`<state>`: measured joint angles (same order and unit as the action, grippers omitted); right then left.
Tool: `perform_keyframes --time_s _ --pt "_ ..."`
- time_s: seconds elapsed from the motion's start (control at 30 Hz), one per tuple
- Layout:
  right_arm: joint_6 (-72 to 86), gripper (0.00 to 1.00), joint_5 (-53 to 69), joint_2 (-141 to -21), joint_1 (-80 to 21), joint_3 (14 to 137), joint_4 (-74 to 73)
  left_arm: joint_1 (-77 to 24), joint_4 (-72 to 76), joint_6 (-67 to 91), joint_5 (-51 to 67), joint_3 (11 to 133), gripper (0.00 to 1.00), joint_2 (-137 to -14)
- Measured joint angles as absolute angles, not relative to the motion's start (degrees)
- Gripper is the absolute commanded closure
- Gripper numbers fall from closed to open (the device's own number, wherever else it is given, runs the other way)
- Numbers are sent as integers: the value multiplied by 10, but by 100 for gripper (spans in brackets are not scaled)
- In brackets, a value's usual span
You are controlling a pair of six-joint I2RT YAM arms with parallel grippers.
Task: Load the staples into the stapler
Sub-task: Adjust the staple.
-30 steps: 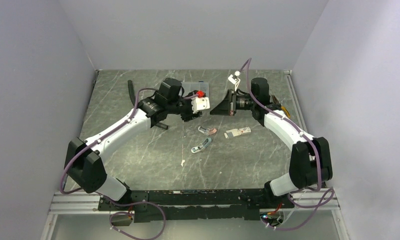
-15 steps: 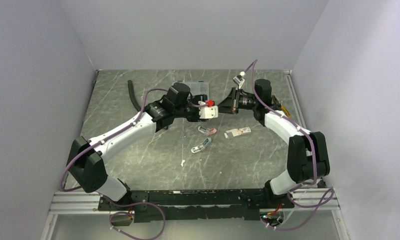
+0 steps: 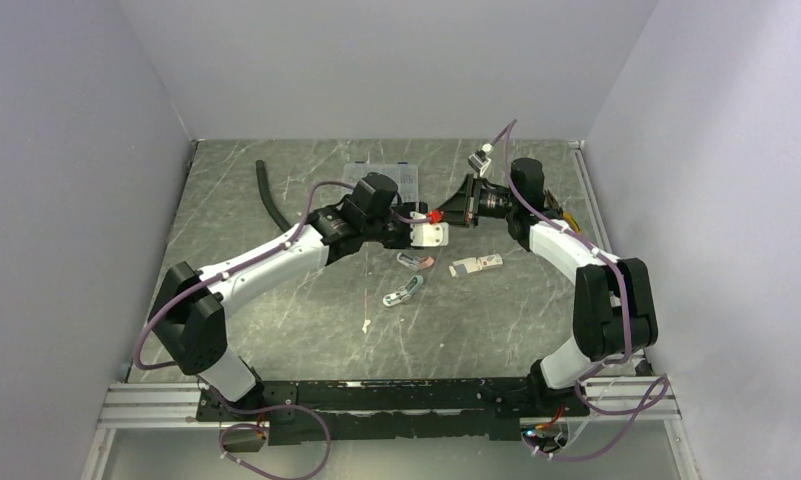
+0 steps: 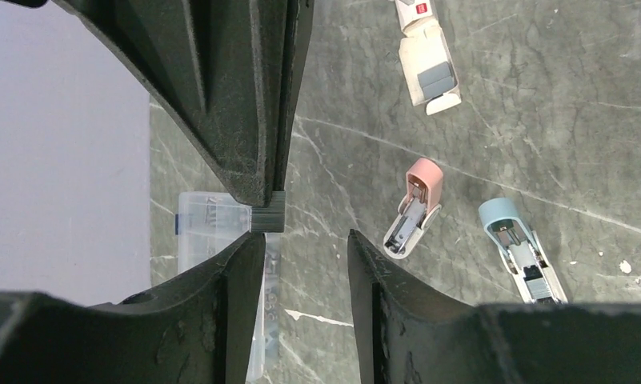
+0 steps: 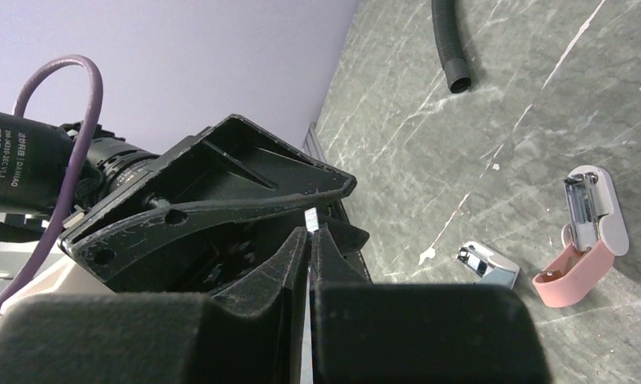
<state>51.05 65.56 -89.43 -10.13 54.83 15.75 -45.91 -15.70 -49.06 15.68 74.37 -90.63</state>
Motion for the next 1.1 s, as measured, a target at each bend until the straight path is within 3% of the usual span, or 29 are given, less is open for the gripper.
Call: perform_keyframes --time_s 0.53,1.1 --pt "512 94 657 -900 -102 548 160 -468 -144 -489 116 754 55 -908" --pt "512 95 657 -901 -101 548 160 -472 -154 -489 122 762 68 -915"
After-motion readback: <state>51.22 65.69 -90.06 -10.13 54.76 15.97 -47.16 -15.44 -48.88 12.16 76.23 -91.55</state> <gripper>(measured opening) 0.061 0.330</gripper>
